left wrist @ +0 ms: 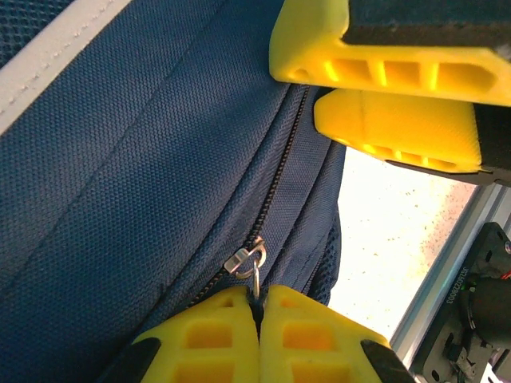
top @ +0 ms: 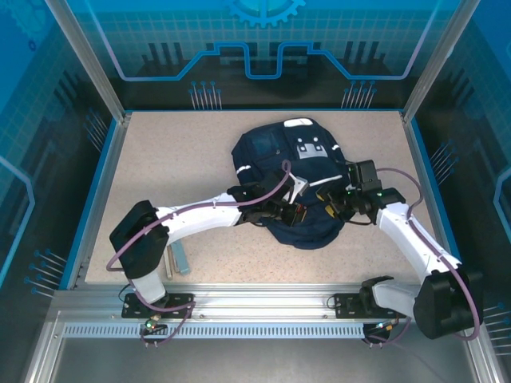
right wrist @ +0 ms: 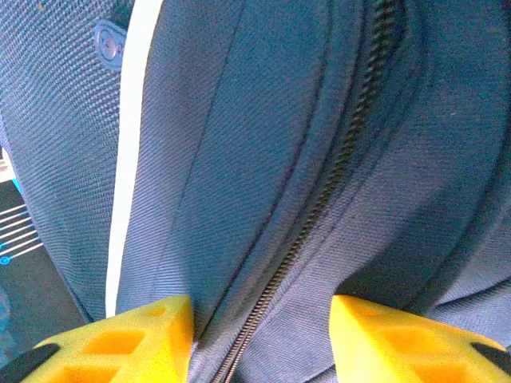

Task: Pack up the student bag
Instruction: Unzip the student bag at the top-center of the table.

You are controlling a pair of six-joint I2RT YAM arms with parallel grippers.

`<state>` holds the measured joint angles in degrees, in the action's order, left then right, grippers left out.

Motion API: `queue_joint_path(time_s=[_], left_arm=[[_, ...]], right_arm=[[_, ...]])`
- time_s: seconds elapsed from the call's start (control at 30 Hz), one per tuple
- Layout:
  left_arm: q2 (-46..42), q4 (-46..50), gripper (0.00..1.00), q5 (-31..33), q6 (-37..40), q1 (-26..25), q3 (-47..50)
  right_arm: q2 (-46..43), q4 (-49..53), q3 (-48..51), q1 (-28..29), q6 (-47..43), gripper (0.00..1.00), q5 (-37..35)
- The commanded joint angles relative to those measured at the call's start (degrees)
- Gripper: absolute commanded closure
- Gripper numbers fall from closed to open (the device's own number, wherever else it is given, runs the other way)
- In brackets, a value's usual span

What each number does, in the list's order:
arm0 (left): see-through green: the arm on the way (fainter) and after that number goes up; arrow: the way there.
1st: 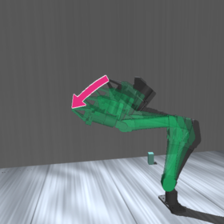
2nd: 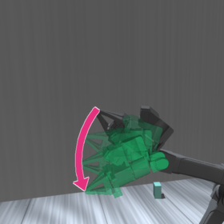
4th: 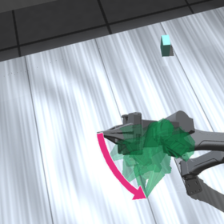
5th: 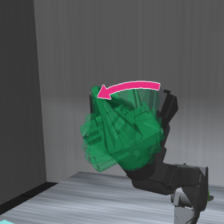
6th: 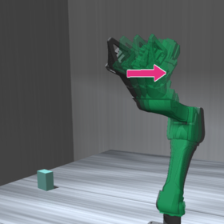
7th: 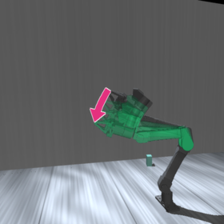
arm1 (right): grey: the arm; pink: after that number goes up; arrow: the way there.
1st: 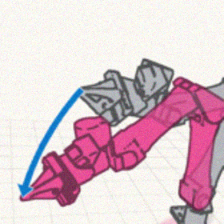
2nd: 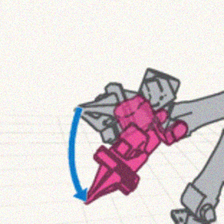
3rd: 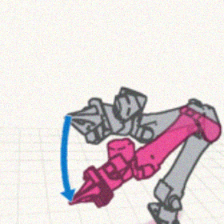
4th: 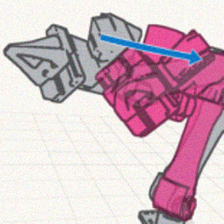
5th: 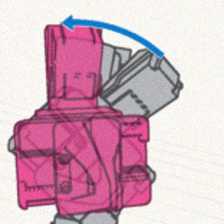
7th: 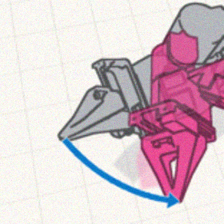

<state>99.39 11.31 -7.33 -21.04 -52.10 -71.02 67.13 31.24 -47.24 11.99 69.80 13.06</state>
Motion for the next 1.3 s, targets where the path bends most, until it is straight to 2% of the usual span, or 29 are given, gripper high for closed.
queue_joint_path(time_s=[0.0, 0.1, 0.3, 0.4, 0.67, 0.87, 1.03, 1.27], left_arm=[[-0.25, -1.77, 1.0, -3.1, 1.14, -0.64, -2.9], [-0.52, -0.54, 1.0, -2.63, 1.94, -0.64, -2.96], [-2.06, 4.43, 1.0, 0.45, 4.1, -0.39, -2.5], [-4.31, 7.64, 1.0, -1.85, 5.31, 1.12, -0.68], [-12.12, 12.18, 1.0, -2.13, 8.47, 7.63, 6.71], [-13.24, 14.07, 1.0, 0.08, 10.93, 11.56, 7.99], [-11.25, 9.89, 1.0, 5.65, 10.43, 14.03, 7.73], [-3.72, 7.83, 1.0, 4.87, 10.34, 16.88, -0.08]], right_arm=[[2.17, -1.02, -1.42, 0.11, 1.37, 0.58, 2.3], [4.04, -1.59, -2.76, 0.08, 0.9, 0.63, 2.07], [5.63, 1.28, -5.82, 0.0, -2.04, 0.85, -3.2], [5.28, 1.36, -5.15, -0.46, -3.56, 0.89, -5.46], [5.19, 3.66, -5.82, -1.62, -5.97, 0.93, -8.82], [5.46, 4.71, -6.46, -1.74, -6.85, 0.95, -10.32], [6.04, 5.55, -6.92, -1.73, -8.16, 0.95, -11.24], [6.26, 6.22, -7.05, -1.7, -9.72, 0.96, -11.32]])
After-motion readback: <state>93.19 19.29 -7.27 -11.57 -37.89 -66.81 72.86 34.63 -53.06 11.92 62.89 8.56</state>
